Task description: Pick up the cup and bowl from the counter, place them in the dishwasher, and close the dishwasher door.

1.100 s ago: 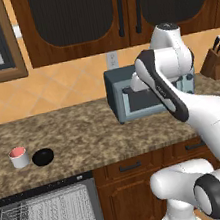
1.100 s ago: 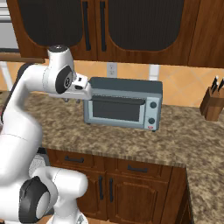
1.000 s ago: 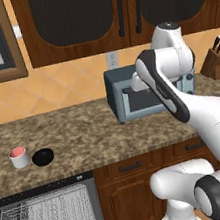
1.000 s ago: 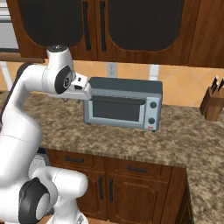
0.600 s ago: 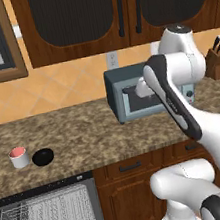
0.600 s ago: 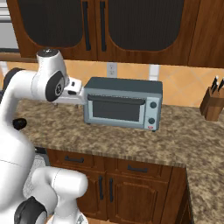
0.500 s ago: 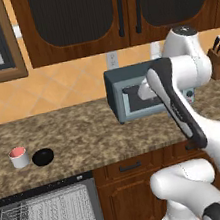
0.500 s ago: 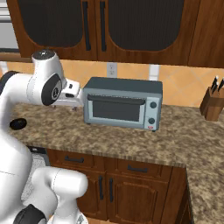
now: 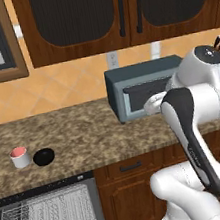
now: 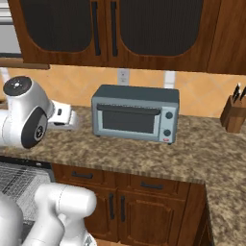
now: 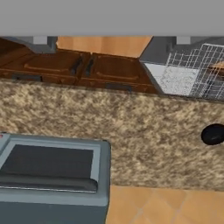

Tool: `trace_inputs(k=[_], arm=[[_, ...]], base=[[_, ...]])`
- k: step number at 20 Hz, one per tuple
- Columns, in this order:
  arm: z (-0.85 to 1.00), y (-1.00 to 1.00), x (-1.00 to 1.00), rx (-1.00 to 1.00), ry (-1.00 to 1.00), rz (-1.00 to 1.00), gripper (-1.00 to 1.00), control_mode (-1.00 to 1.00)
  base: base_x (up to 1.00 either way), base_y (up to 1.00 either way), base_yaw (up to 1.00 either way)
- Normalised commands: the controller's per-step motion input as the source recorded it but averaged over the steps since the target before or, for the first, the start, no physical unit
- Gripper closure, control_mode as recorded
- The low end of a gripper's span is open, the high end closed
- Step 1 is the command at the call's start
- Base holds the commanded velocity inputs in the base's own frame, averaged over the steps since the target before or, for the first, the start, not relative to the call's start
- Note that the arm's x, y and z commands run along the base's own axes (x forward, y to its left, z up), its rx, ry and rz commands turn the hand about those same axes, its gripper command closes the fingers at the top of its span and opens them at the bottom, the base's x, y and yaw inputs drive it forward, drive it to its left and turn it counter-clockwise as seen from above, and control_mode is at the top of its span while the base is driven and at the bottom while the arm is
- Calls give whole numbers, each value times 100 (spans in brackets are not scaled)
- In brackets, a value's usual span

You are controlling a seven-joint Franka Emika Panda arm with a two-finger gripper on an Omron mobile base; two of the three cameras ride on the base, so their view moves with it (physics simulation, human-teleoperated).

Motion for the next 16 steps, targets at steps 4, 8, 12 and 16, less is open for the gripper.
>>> trace_inputs(k=[4, 8, 12, 16], arm=[[0, 0, 0, 0, 0, 0, -100, 100], [0, 0, 0, 0, 0, 0, -100, 100], [0, 0, 0, 0, 0, 0, -100, 100], [0, 0, 0, 0, 0, 0, -100, 100]], base=[[-1, 21, 17], [-3, -25, 79], [-1, -24, 96], [-23, -34, 93]])
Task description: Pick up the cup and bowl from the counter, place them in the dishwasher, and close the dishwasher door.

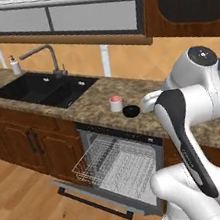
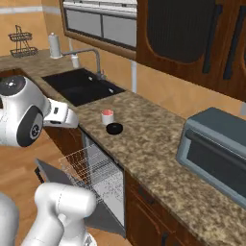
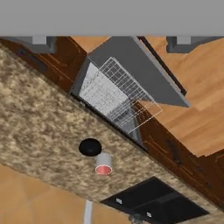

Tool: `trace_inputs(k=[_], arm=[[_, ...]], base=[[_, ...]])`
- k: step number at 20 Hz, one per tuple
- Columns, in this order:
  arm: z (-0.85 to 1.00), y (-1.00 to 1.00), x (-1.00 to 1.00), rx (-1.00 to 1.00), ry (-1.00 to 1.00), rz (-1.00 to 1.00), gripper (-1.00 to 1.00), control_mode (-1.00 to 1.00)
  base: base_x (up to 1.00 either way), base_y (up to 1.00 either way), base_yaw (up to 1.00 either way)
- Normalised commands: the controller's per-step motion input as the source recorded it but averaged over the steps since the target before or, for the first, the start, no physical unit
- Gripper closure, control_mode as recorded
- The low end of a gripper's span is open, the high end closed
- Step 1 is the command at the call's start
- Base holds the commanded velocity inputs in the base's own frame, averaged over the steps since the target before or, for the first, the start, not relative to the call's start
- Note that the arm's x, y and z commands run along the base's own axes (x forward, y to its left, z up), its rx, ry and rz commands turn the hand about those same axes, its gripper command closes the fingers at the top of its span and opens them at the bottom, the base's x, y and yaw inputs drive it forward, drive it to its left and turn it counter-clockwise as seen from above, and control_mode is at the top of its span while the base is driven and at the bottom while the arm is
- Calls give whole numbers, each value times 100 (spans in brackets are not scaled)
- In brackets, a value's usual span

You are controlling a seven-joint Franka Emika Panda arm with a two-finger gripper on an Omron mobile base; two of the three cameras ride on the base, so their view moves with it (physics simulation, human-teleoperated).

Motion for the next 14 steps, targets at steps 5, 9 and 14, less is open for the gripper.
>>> trace_inputs(k=[5, 9, 14], arm=[[0, 0, 0, 0, 0, 0, -100, 100], [0, 0, 0, 0, 0, 0, -100, 100], [0, 0, 0, 0, 0, 0, -100, 100]], base=[[-97, -98, 67], [-18, -41, 27], [77, -62, 21]])
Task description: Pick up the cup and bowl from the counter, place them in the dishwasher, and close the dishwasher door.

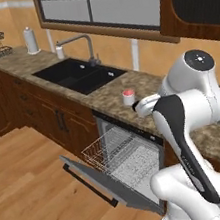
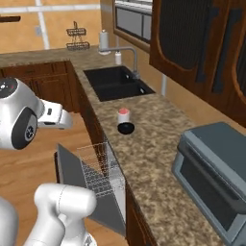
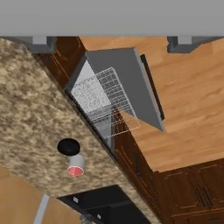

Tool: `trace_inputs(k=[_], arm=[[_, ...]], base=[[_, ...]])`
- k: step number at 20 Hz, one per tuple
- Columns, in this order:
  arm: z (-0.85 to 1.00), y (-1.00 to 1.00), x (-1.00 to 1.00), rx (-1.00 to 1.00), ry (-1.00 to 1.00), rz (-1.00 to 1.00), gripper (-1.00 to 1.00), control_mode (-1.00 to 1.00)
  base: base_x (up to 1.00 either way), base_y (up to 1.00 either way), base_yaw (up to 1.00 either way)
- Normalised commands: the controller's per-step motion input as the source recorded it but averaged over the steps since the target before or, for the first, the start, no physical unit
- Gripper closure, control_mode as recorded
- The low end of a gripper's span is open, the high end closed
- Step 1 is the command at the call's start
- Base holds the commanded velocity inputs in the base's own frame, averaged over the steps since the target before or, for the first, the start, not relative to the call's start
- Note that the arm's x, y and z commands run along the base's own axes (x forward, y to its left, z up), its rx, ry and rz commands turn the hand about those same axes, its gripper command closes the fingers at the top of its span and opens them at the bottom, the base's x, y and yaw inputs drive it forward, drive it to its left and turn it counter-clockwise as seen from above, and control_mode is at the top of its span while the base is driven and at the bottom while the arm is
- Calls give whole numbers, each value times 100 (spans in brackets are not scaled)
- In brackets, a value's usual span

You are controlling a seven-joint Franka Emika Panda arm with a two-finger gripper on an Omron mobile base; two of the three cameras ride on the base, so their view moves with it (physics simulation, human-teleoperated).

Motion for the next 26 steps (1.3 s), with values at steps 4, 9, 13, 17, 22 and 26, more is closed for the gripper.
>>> trace_inputs(k=[4, 9, 13, 17, 22, 26], arm=[[0, 0, 0, 0, 0, 0, -100, 100], [0, 0, 0, 0, 0, 0, -100, 100], [0, 0, 0, 0, 0, 0, -100, 100], [0, 0, 0, 0, 0, 0, -100, 100], [0, 0, 0, 0, 0, 0, -100, 100], [-11, -12, 78, 0, 8, 0, -100, -100]], base=[[64, -44, 25], [31, -3, 15], [53, 34, -6], [53, 63, -13], [67, 31, -8], [0, 0, 0]])
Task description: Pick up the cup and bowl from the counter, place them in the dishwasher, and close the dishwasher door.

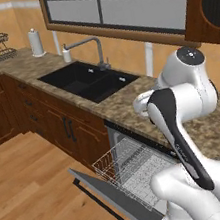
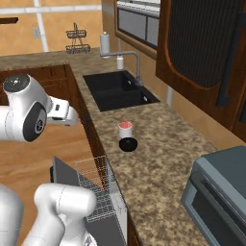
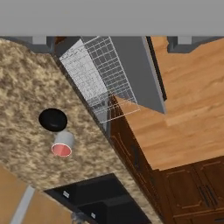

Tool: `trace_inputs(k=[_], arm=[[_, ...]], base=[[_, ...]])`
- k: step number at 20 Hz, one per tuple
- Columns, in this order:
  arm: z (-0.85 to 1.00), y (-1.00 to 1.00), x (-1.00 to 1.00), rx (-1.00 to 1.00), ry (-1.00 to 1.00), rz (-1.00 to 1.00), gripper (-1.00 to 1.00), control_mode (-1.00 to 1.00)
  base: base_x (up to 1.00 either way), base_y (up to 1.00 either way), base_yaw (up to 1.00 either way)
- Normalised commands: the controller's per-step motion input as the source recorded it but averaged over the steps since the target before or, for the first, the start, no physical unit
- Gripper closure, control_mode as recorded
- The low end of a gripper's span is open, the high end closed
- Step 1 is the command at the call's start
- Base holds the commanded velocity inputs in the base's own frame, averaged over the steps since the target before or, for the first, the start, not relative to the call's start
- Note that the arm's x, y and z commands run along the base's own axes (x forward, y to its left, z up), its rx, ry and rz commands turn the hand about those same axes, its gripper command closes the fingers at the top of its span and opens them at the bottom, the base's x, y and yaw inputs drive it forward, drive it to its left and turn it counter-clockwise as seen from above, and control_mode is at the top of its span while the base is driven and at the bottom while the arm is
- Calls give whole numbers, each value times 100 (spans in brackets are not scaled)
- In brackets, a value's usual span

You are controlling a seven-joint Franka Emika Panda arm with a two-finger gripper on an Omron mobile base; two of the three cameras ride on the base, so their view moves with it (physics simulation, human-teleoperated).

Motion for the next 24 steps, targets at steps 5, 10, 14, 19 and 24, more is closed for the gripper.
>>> trace_inputs(k=[5, 10, 14, 19, 24], arm=[[-35, -37, 89, -1, 22, 1, -100, -100], [-58, -6, 91, -13, 31, 2, -100, -100], [-39, -4, 90, -5, 15, 1, -100, -100], [-19, -17, 78, 0, 15, 4, -100, -100], [-24, -30, 81, 0, 13, 4, -100, -100]], base=[[0, 0, 0], [0, 0, 0], [0, 0, 0], [0, 0, 0], [0, 0, 0]])
